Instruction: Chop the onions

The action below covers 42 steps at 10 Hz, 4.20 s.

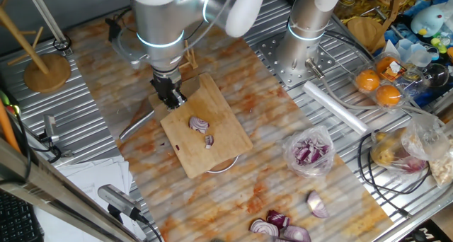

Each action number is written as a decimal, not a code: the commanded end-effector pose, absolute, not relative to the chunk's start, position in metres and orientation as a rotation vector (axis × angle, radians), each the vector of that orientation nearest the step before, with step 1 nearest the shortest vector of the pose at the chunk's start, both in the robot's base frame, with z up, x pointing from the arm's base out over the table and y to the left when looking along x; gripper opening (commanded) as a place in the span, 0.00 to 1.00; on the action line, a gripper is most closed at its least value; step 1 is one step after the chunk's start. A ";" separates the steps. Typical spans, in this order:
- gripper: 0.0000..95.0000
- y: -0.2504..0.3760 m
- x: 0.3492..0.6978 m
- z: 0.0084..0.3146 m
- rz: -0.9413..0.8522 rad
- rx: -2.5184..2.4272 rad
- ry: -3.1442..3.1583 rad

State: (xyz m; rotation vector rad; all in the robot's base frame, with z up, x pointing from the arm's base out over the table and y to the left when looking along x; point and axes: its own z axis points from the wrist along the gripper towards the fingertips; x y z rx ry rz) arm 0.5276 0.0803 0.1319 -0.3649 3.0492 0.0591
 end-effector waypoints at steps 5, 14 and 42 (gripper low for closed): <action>0.00 0.127 0.478 0.098 0.032 -0.623 3.075; 0.00 0.132 0.453 0.076 -0.033 -0.958 2.966; 0.00 0.115 0.457 0.026 -0.020 -0.840 3.001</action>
